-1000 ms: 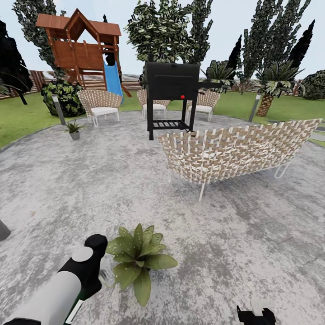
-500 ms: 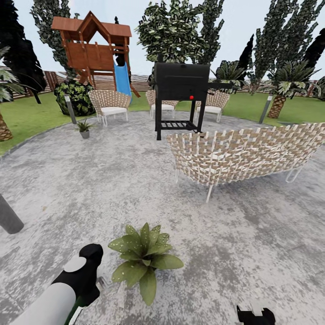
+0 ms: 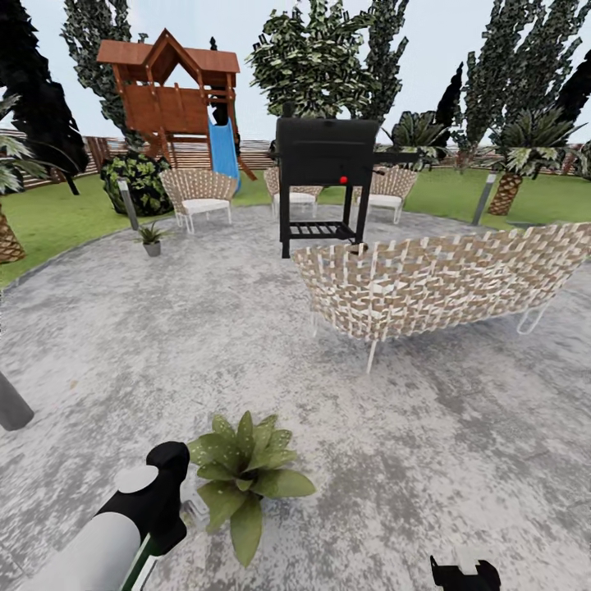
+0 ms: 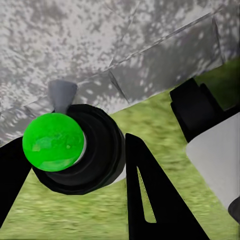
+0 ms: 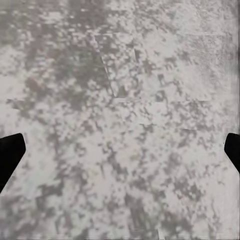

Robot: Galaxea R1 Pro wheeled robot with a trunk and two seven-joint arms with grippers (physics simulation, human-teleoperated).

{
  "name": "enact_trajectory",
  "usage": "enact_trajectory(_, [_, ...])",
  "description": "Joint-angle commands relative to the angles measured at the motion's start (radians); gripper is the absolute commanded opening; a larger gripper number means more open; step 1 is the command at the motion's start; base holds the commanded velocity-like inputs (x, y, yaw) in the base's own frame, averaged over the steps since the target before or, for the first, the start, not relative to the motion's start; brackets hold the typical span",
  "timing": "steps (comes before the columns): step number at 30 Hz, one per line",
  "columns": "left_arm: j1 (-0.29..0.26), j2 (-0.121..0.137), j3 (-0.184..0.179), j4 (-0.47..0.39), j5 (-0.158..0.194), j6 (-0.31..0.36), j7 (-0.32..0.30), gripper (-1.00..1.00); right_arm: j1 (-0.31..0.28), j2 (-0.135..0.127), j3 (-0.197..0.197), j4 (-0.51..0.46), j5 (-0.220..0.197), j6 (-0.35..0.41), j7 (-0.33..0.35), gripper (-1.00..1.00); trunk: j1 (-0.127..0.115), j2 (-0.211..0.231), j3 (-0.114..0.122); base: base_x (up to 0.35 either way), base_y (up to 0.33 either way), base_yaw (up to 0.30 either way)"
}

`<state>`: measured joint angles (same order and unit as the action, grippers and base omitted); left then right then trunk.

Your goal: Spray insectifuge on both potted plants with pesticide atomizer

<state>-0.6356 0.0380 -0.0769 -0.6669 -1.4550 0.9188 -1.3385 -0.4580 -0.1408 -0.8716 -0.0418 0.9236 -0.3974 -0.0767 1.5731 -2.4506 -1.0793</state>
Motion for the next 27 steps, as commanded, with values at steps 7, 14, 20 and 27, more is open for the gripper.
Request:
enact_trajectory(7, [-0.005,0.001,-0.004,-0.002,-0.004,0.009,-0.013,-1.0,-0.001,0.0,-0.006,0.002,0.011,-0.003,-0.006,1.0,0.0,0.0,-0.001,0.172,-0.244,0.229])
enact_trajectory(14, [-0.009,-0.001,-0.006,0.001,0.0,0.008,-0.033,-1.0,-0.001,0.0,-0.005,0.002,0.011,-0.003,-0.006,1.0,0.0,0.0,-0.001,0.038,-0.035,0.277])
enact_trajectory(20, [-0.027,-0.002,-0.012,0.0,-0.01,-0.046,-0.172,-1.0,-0.001,0.0,-0.005,0.002,0.011,-0.003,-0.006,1.0,0.0,0.0,-0.001,0.001,0.0,0.278])
enact_trajectory(27, [-0.056,-0.009,-0.012,0.0,-0.01,-0.057,-0.194,-1.0,-0.001,0.0,-0.006,0.002,0.011,-0.003,-0.006,1.0,0.0,0.0,-0.001,0.039,-0.046,0.157])
